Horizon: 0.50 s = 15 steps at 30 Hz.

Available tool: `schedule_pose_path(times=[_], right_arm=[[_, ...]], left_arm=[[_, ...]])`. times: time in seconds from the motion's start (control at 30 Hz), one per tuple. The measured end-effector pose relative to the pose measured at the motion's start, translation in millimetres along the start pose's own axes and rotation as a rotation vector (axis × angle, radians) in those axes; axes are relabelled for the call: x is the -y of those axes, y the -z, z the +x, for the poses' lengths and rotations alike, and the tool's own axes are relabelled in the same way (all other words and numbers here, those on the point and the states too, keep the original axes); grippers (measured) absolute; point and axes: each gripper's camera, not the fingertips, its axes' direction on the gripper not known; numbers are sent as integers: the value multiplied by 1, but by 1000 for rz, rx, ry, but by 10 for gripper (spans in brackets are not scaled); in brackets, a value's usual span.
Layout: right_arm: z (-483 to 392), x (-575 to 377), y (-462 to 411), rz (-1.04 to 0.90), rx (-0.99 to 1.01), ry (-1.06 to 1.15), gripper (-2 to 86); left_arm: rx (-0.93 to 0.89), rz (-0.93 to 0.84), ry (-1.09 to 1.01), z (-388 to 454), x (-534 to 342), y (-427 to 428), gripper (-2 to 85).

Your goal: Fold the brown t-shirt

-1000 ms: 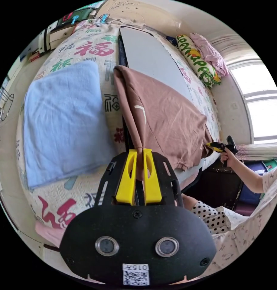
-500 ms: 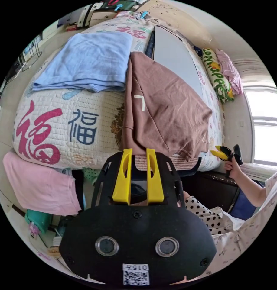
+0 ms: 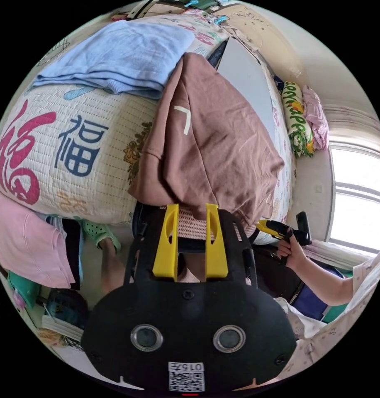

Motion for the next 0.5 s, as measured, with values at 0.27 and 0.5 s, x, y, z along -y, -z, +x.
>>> schedule_pose_path(times=[0.27, 0.5], right_arm=[[-3, 10, -48, -134, -68, 9, 43], [4, 13, -29, -6, 85, 22, 100]], left_arm=[[52, 81, 100, 0, 1, -17, 84], [48, 21, 92, -10, 10, -17, 46]])
